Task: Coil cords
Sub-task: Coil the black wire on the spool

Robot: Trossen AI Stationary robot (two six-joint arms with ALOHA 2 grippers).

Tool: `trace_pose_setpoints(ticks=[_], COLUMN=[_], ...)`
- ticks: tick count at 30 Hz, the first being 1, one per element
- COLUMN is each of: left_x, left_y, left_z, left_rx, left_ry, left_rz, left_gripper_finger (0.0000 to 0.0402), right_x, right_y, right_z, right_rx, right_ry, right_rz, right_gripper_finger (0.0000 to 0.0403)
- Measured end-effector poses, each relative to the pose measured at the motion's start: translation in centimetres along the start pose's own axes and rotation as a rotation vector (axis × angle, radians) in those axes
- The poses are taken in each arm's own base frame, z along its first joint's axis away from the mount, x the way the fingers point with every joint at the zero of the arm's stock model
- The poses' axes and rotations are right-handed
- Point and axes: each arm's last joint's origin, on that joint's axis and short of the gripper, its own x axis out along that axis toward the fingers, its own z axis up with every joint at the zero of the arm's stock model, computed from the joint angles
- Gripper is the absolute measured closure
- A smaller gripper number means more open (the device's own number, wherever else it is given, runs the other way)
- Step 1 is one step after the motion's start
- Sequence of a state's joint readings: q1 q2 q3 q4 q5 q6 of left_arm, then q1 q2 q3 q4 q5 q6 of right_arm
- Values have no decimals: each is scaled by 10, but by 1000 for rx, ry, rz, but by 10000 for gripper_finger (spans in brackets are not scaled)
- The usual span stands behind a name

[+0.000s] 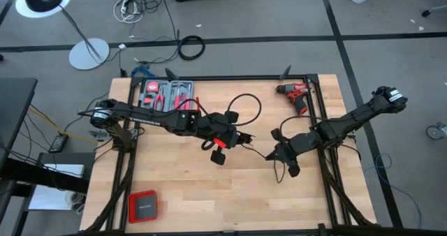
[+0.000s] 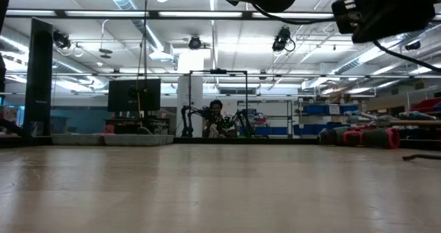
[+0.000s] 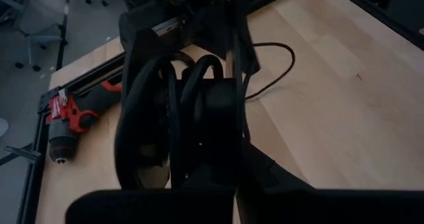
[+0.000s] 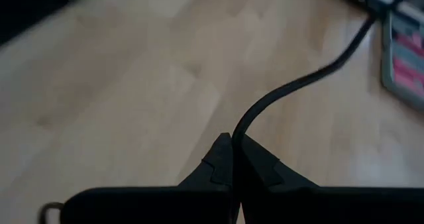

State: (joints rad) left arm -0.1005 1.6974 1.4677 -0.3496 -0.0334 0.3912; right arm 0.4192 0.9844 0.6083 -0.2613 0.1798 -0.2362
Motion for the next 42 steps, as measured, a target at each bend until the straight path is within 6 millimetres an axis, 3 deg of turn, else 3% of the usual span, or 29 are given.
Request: trace_pose_setpoints(ticks=[17,21,30,42], left_x=[0,0,0,0], left_y=[-1,-2,-3,-4], left_z=[0,-2,-4,-6], left_rx=[12,2,-23,-45], left_ry=[13,35,58,77], left_rz=[27,19,11,4], left_gripper_finger=[401,401,401,401], right_x=[-10,-14,-22,-26], right_y=[17,24,32,26], right_z=[-17,-15,-4,29], right_rx=[224,173,-155,-188], right_ry=[193,169,105,-137], right_rz=[-103,-161,-454,-516], right_gripper_finger=[401,401,401,401])
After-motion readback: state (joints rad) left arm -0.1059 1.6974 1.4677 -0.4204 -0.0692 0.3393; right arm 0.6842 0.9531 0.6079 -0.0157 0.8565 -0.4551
